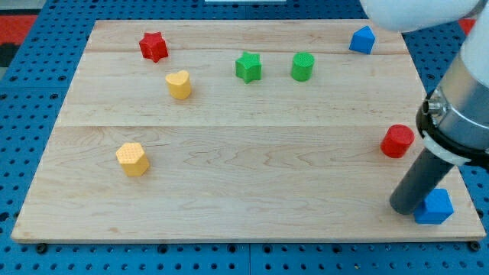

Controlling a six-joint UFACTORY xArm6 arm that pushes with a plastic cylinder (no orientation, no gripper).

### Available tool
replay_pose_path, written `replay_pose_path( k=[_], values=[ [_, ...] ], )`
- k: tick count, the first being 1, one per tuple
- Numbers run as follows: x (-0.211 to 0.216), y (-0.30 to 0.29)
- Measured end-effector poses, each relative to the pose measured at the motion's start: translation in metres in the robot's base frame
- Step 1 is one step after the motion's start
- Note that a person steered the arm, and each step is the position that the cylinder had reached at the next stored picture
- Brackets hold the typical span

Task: Move the red circle below the green circle

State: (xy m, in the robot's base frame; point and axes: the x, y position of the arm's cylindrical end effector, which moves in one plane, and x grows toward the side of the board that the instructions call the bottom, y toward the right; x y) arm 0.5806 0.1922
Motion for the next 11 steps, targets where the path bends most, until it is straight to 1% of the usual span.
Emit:
replay_pose_path(
  k=[3, 5, 7, 8, 9, 10, 11],
  values=[
    [-0.056, 0.002],
    [-0.057, 0.031],
    [-0.084, 0.039],
    [-0.091, 0.045],
    [-0.103, 0.077],
    [-0.111, 0.061],
    [-0.112, 0.008]
  ],
)
